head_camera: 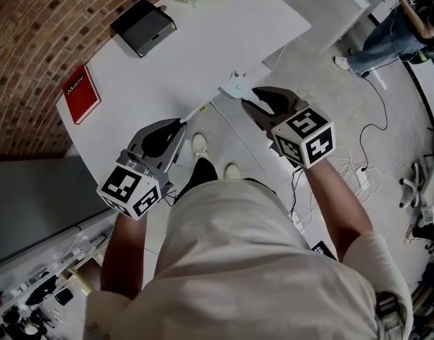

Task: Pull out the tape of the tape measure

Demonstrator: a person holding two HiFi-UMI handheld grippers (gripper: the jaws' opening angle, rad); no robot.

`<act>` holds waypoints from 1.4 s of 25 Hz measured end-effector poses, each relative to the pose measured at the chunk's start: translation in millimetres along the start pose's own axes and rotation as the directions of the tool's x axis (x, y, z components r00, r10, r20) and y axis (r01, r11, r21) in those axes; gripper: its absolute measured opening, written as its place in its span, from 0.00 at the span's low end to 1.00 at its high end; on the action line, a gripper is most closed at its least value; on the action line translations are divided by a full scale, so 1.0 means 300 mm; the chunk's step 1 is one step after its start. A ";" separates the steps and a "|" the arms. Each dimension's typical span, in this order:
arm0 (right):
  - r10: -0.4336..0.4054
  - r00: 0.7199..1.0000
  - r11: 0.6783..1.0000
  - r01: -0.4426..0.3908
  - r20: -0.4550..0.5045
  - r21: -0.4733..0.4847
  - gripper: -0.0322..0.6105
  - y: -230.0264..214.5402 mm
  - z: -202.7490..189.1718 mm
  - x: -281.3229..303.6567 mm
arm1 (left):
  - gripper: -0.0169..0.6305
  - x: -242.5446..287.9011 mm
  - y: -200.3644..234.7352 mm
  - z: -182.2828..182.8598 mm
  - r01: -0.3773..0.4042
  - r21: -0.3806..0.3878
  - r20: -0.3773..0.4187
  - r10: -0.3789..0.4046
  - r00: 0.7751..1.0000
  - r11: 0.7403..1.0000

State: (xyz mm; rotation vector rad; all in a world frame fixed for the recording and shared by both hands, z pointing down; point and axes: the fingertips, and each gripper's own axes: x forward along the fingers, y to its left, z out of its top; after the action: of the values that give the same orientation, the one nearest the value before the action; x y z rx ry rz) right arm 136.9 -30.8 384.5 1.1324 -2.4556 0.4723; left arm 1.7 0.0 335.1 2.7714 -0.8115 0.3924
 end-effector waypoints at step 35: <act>-0.090 0.996 0.994 0.091 -0.015 0.056 0.25 -0.190 -0.036 -0.014 | 0.07 -0.046 0.053 -0.028 -0.050 -0.005 -0.031 0.049 0.998 0.999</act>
State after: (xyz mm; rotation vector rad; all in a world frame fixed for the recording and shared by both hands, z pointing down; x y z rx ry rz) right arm 186.1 -58.4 399.5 1.2539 -2.3828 0.5233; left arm -19.9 -3.8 340.9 2.7371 -0.8739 0.4399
